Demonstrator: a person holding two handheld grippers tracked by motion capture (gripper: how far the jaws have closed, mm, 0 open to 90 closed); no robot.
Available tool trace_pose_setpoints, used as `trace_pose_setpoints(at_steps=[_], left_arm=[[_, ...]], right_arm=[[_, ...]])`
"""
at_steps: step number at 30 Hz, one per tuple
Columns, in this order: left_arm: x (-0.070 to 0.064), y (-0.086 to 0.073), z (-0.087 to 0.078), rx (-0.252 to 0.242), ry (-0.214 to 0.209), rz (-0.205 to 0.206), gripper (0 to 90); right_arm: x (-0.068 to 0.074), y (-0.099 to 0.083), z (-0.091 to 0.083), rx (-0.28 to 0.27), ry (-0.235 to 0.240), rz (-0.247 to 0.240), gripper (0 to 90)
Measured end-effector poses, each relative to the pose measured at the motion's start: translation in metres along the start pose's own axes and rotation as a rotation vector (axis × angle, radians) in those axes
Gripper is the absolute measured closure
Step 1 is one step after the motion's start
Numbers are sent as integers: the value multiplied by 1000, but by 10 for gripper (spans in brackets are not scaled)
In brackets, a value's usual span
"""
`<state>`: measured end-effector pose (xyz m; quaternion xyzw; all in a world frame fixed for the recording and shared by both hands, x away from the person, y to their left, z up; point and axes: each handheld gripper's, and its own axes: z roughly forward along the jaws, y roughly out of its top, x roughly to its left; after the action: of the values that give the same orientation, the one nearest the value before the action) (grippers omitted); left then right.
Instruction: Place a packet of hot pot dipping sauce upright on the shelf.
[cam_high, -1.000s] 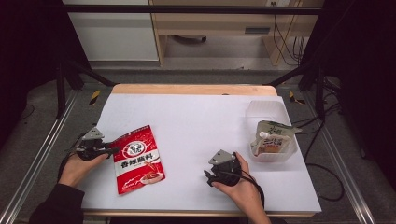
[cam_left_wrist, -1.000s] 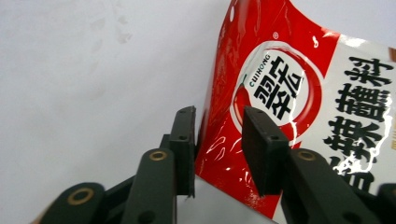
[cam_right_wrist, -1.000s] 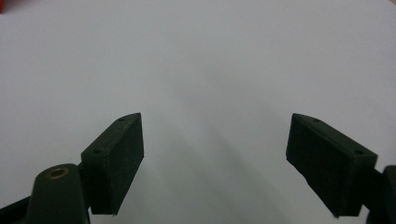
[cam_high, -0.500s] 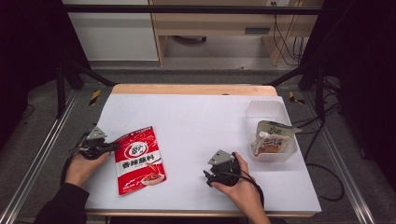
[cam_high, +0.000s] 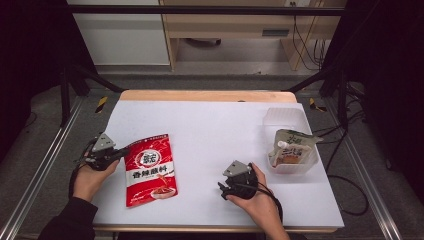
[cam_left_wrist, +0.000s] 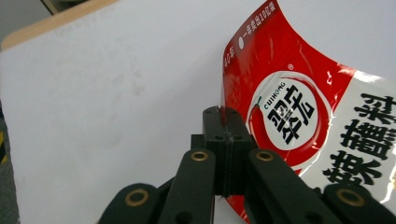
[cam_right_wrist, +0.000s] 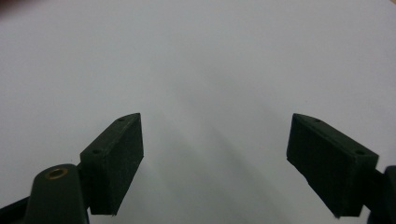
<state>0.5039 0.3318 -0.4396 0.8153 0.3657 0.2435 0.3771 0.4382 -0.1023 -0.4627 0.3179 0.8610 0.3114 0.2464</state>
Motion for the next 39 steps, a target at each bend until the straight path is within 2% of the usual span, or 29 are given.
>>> trace_pose_setpoints(at_steps=[10,18,20,24,30,39], left_arm=[[-27,28,-9,-88,-5,74,900],[-41,44,-21,-144,-29,99,900],[-44,47,-24,-153,-34,112,900],[-50,56,-29,-185,-47,109,900],[-59,71,-28,-217,-67,121,900],[-72,86,-23,-225,-88,156,900]], right_arm=[[-3,0,-2,-15,-9,15,191],[-5,3,-5,-28,-8,36,191],[-5,7,-7,-33,-6,45,192],[-7,18,-11,-53,-2,35,194],[-9,33,-17,-74,13,20,194],[-14,53,-26,-91,50,4,191]])
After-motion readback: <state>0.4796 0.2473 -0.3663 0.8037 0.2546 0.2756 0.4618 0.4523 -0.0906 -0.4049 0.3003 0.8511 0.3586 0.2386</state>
